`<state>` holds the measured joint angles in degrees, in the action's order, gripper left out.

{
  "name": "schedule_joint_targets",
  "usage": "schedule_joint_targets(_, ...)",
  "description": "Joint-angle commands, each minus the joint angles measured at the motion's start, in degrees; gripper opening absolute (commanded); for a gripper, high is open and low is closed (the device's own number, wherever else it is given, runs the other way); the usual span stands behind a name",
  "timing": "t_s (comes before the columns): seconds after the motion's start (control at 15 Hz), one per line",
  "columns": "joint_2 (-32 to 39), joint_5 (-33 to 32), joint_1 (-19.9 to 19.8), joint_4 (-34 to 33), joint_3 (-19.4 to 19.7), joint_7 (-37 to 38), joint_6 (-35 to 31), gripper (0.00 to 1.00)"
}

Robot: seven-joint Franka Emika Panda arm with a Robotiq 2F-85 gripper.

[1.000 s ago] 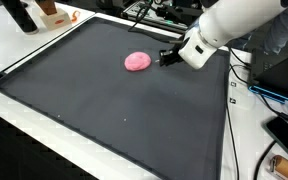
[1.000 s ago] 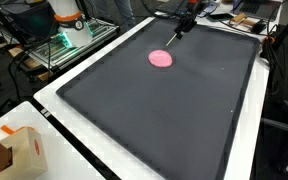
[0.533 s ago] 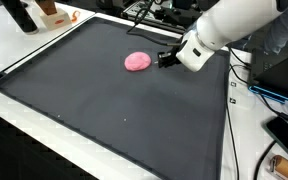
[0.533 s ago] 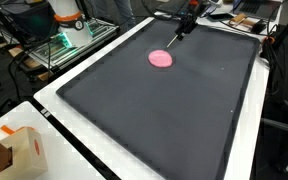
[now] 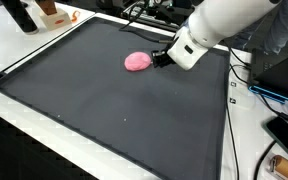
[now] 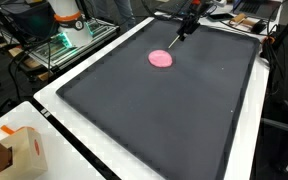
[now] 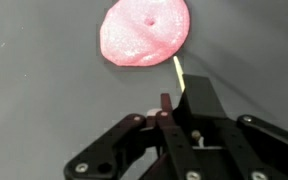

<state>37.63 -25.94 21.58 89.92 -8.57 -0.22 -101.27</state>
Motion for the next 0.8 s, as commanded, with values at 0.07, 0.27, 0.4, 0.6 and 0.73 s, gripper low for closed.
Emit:
schedule_joint_targets(0.07,-2.0,1.7,-2.1,1.6,-0.1,-1.7,-2.6,0.06)
schedule_joint_targets(0.27,-3.4,2.6,-3.5,2.5,-0.3,-2.5,-4.5,0.06)
schedule_joint_targets(0.4,-4.5,3.9,-4.8,3.4,-0.5,-3.4,-6.2,0.06)
schedule_joint_targets(0.6,-6.4,6.2,-6.3,4.8,-0.5,-4.6,-8.5,0.06)
schedule_joint_targets(0.73,-8.0,7.8,-7.3,6.1,-0.6,-5.5,-10.1,0.06)
